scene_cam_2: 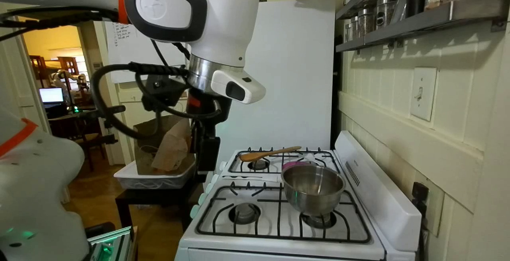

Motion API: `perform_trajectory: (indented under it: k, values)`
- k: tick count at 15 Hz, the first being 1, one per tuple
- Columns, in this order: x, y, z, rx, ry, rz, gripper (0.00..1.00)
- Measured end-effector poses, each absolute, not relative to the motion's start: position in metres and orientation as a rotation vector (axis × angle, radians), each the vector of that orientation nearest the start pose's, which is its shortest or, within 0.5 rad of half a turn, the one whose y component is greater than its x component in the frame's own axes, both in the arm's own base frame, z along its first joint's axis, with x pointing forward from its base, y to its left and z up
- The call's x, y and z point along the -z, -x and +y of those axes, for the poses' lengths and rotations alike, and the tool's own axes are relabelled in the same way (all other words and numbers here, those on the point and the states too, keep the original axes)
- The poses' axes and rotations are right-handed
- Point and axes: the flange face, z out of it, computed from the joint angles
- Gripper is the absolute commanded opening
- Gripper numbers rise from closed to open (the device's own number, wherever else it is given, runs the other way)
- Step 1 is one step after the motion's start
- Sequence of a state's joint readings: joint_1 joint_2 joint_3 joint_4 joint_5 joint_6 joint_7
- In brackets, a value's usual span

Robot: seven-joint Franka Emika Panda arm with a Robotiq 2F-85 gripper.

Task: Remove the left orange bottle from the shelf

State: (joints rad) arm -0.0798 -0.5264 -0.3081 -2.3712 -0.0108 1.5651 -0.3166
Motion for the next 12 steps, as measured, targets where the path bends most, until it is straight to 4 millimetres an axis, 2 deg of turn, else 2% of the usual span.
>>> perform_trajectory:
  k: [2, 4, 8, 12]
  values:
    - [-0.496, -0.345, -0.15, -0.217, 2.955, 0.018, 1.0]
    - [-0.514, -0.36, -0.151, -0.055, 3.025, 0.01, 1.0]
    - [-0.563, -0.385, -0.15, 0.294, 3.118, 0.041, 1.0]
    - [-0.611, -0.394, -0.161, 0.676, 3.126, 0.127, 1.0]
